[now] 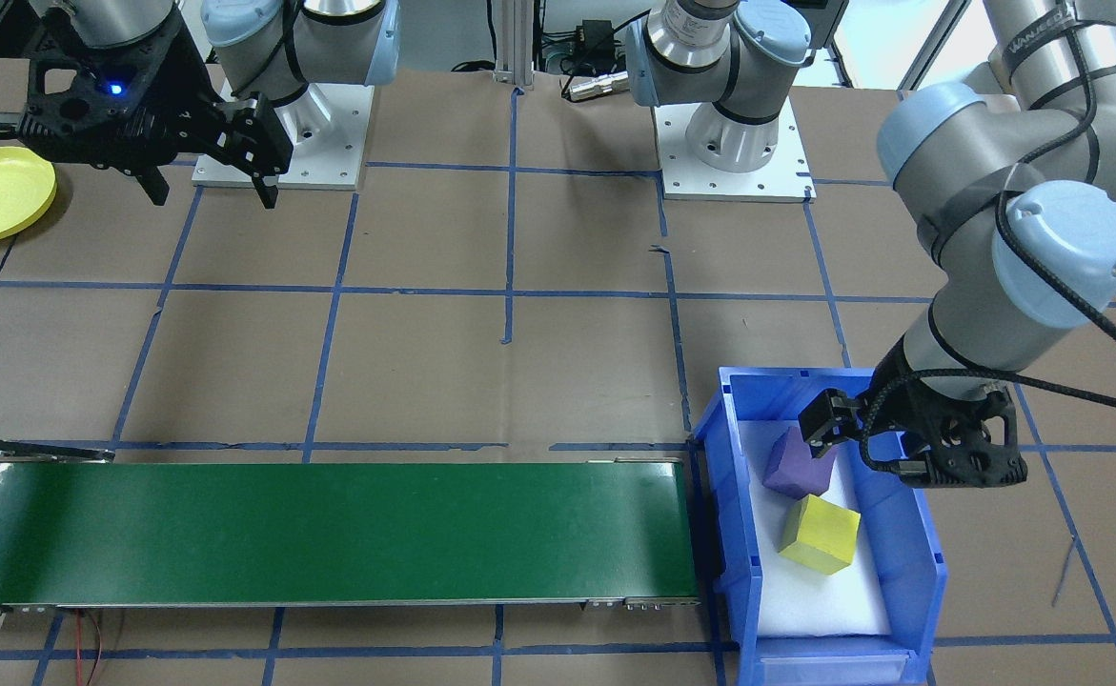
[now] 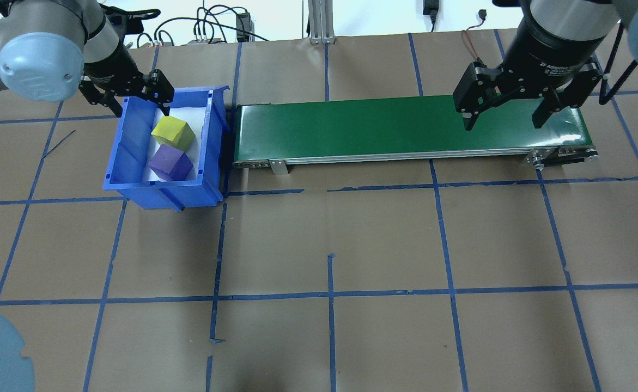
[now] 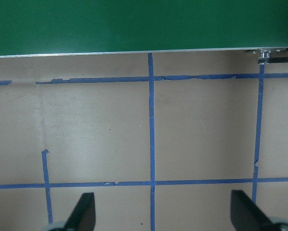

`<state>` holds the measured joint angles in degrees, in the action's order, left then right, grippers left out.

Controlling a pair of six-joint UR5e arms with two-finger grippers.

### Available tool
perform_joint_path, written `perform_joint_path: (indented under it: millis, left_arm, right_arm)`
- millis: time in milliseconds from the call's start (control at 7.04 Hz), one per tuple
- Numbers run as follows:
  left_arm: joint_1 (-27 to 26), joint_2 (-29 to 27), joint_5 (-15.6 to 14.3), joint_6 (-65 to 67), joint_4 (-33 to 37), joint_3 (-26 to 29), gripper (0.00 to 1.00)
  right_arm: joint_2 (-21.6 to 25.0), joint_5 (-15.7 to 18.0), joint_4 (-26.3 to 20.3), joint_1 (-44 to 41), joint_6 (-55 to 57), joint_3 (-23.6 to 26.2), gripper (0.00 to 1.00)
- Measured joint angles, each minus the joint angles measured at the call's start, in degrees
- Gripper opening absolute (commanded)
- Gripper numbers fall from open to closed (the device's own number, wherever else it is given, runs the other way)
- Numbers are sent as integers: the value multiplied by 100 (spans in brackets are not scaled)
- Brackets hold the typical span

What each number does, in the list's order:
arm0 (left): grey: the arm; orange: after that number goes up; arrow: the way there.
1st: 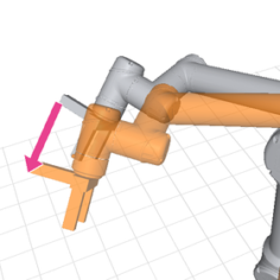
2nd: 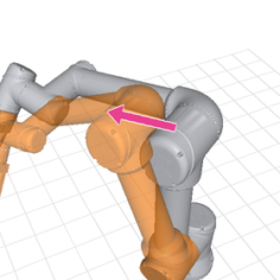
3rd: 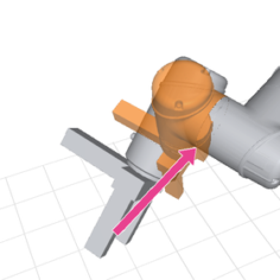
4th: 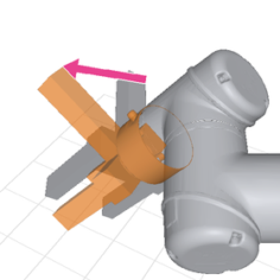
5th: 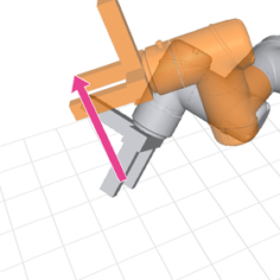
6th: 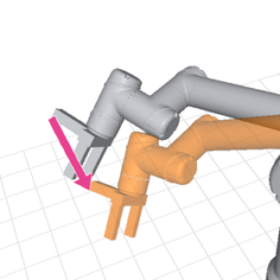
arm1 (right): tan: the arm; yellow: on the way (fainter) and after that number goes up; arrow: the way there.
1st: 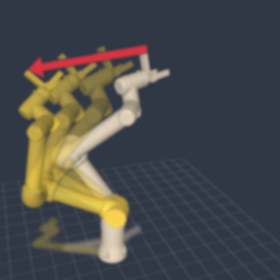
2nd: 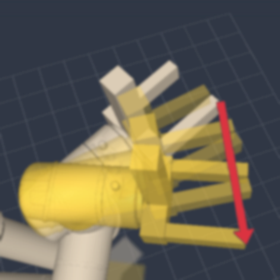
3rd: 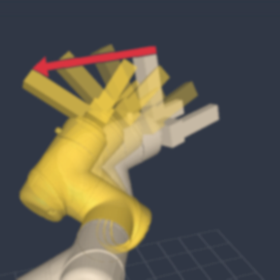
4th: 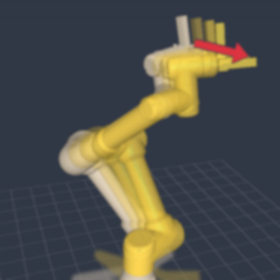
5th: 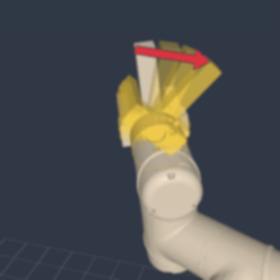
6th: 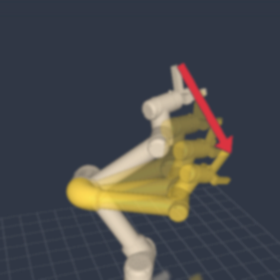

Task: Move block left to right into plate

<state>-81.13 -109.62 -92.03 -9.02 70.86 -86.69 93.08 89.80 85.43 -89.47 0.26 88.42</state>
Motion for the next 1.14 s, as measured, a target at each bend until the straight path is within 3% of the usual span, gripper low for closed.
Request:
perform_joint_path:
  millis: [426, 711, 1137]
  left_arm:
    - [33, -518, 96, -156, -814, -56, 100]
    - [36, -761, 277, -872, -1208, -75, 100]
    - [45, -888, 272, -2172, -1409, -129, 100]
  right_arm:
    - [0, -1, 0, 0, 0, 0, 100]
    - [0, 2, 0, 0, 0, 0, 100]
    - [0, 2, 6, 0, 0, 0, 100]
